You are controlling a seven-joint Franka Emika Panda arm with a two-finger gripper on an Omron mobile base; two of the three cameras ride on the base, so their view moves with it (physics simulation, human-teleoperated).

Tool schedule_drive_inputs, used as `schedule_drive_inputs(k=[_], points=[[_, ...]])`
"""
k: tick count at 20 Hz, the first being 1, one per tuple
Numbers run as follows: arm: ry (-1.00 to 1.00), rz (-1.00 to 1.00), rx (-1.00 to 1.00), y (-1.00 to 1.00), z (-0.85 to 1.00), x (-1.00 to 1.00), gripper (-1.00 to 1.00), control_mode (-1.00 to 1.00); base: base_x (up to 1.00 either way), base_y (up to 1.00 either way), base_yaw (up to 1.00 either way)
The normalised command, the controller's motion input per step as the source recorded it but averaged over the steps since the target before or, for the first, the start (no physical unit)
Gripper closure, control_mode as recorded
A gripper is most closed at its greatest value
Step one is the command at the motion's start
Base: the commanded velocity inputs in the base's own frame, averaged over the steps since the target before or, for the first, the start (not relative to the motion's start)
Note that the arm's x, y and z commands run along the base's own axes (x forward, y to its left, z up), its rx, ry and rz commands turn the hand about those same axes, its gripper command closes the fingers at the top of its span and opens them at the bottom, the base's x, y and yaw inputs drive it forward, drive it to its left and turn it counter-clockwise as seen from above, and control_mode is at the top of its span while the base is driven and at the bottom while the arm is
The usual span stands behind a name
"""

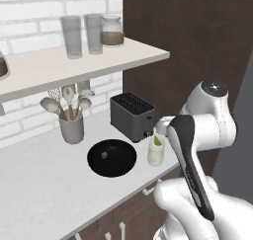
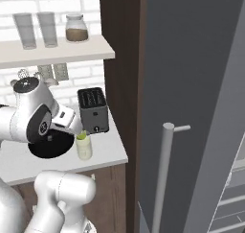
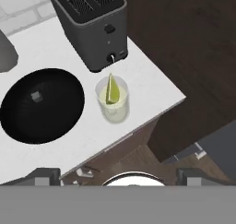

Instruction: Grab a lemon wedge from the fridge and one ice cube from the ice bowl, and put them in the glass of lemonade.

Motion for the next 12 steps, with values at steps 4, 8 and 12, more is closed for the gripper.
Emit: schedule_drive_inputs(k=[4, 8, 12], points=[[0.00, 0.00, -0.11, 0.01, 0.65, -0.67, -1.00, -1.00, 0.00, 0.00, 0.00], [-0.04, 0.00, 0.00, 0.00, 0.17, -0.66, -1.00, -1.00, 0.00, 0.00, 0.00], [-0.04, 0.00, 0.01, 0.00, 0.18, -0.59, -1.00, -1.00, 0.00, 0.00, 0.00]])
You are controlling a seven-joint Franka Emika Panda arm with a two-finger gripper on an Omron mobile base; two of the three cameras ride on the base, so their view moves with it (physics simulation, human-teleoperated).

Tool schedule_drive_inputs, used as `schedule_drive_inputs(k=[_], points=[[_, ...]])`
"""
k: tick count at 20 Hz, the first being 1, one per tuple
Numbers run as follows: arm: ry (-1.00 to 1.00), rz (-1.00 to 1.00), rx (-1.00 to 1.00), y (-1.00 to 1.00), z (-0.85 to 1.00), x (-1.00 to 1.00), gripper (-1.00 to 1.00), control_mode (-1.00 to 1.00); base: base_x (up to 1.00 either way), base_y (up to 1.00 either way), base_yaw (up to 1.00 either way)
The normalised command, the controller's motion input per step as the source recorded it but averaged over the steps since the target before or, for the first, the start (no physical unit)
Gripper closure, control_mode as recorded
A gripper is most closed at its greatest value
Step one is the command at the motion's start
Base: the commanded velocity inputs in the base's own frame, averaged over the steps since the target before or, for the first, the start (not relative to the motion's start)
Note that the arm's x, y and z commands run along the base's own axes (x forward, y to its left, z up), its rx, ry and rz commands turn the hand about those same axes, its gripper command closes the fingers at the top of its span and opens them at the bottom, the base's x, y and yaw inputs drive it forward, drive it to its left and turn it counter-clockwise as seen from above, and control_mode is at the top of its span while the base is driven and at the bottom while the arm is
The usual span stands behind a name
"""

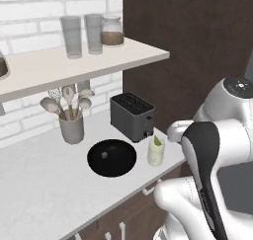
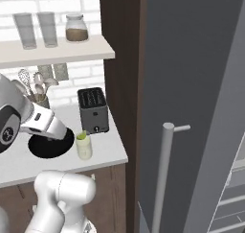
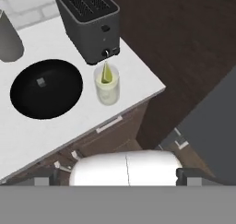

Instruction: Grab a lemon wedge from the fridge and one ice cube from the ice bowl, and put them in the glass of lemonade.

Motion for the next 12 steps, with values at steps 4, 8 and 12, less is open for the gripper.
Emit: schedule_drive_inputs(k=[4, 8, 12], points=[[-0.06, 0.02, 0.01, 0.00, 0.16, -0.67, -1.00, -1.00, 0.00, 0.00, 0.00], [-0.10, 0.07, 0.00, 0.00, 0.29, -0.29, -1.00, -1.00, 0.00, 0.00, 0.00], [-0.14, 0.12, 0.04, -0.10, 0.33, -0.03, -1.00, -1.00, 0.00, 0.00, 0.00]])
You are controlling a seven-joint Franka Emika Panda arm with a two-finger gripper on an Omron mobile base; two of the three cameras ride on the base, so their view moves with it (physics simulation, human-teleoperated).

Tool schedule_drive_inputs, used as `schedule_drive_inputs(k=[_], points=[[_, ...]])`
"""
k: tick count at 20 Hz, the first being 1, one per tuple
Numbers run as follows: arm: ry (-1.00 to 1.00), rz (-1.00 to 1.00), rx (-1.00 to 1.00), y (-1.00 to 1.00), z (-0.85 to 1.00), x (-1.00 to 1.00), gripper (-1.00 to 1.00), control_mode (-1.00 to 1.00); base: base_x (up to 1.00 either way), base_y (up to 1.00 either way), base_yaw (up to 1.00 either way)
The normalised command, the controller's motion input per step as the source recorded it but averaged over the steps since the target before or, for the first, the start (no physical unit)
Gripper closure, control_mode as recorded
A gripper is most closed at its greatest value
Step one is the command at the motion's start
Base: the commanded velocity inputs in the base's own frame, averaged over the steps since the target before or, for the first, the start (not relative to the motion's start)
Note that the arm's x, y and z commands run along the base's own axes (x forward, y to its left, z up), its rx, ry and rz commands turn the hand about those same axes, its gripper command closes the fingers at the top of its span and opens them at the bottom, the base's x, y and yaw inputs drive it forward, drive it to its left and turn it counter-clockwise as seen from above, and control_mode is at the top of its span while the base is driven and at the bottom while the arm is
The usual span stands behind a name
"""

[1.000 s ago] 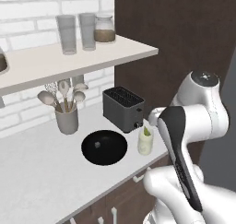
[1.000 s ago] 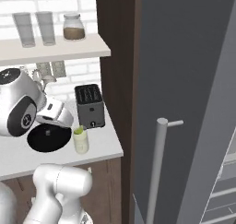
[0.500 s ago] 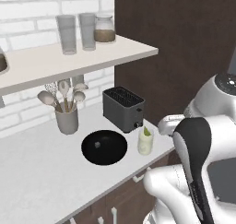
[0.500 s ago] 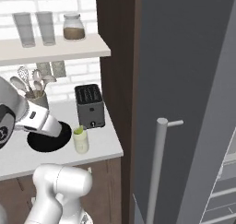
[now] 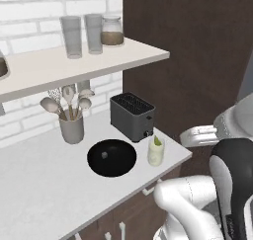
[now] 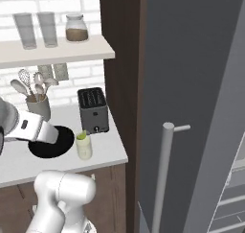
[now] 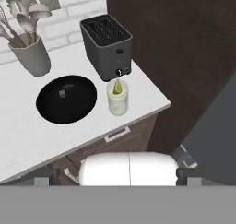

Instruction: Grab a lemon wedge from the fridge and one ice cube from the ice bowl, and put them in the glass of lemonade.

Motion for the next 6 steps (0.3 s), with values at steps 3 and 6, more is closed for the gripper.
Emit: schedule_drive_inputs(k=[3, 6], points=[[-0.11, 0.16, 0.03, -0.22, 0.29, 0.08, -1.00, -1.00, 0.00, 0.00, 0.00], [-0.08, 0.13, 0.00, -0.17, 0.09, 0.27, -1.00, -1.00, 0.00, 0.00, 0.00]])
